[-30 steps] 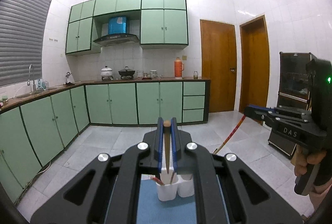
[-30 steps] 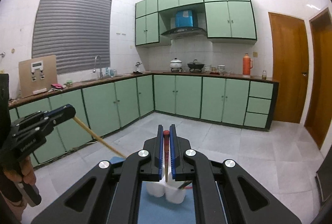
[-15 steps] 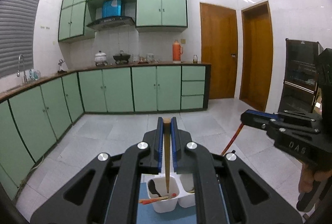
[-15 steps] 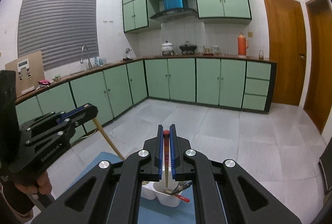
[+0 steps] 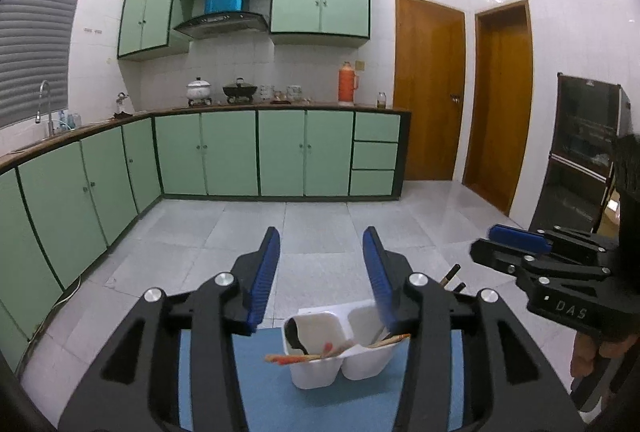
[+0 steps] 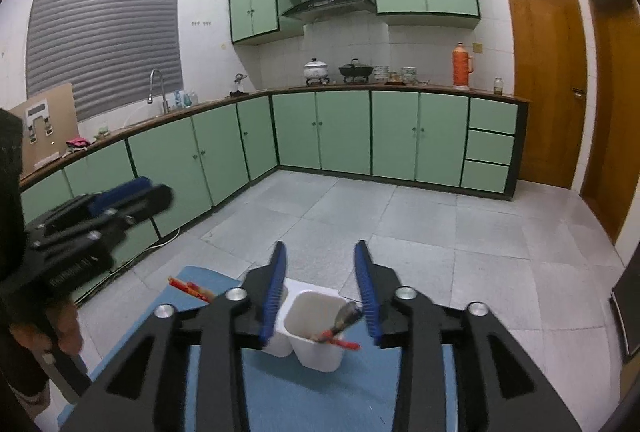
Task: Organize utensils
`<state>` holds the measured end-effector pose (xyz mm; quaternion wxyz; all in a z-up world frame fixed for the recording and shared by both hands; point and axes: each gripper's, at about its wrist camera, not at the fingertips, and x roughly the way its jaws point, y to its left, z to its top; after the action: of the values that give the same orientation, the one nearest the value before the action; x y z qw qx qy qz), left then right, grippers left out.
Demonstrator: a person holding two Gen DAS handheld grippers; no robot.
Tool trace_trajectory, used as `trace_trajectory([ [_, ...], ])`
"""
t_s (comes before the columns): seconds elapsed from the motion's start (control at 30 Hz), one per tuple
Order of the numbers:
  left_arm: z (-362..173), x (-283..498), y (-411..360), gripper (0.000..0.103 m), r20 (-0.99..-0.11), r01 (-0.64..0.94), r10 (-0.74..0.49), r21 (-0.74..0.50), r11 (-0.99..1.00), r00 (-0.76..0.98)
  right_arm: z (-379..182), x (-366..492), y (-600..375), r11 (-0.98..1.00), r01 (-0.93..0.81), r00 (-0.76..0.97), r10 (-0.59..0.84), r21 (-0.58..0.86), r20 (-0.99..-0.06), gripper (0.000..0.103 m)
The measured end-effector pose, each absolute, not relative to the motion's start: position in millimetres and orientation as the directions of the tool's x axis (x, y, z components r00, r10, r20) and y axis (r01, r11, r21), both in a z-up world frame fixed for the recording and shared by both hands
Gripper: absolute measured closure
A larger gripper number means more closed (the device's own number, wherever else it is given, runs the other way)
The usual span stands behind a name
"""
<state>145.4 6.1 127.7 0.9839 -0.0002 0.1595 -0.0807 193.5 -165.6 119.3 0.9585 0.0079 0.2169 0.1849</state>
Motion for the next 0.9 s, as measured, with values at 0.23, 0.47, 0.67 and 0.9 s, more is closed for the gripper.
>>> trace_trajectory([
  [0.23, 131, 101, 12, 0.029, -0.28, 0.121, -0.123, -0.024, 0.992, 0.952, 120, 154, -182, 0.939, -0.323, 0.861, 0.342, 0.114, -0.378, 0.044],
  [0.47, 127, 66, 8, 0.017, -0.291, 0.1, -0.109, -0.044, 0.994, 0.95, 118, 115, -187, 0.936, -0.323, 0.867, 0.351, 0.137, -0.354, 0.027],
  [0.67, 119, 42, 9, 0.014, -0.328, 0.096, -0.112, -0.064, 0.993, 0.938, 106, 85, -186, 0.931, -0.329, 0.852, 0.364, 0.156, -0.377, 0.02],
  [0.9, 111, 21, 7, 0.014, -0.359, 0.101, -0.112, -0.048, 0.994, 0.926, 97, 60, -188, 0.928, -0.334, 0.838, 0.374, 0.167, -0.398, 0.014],
])
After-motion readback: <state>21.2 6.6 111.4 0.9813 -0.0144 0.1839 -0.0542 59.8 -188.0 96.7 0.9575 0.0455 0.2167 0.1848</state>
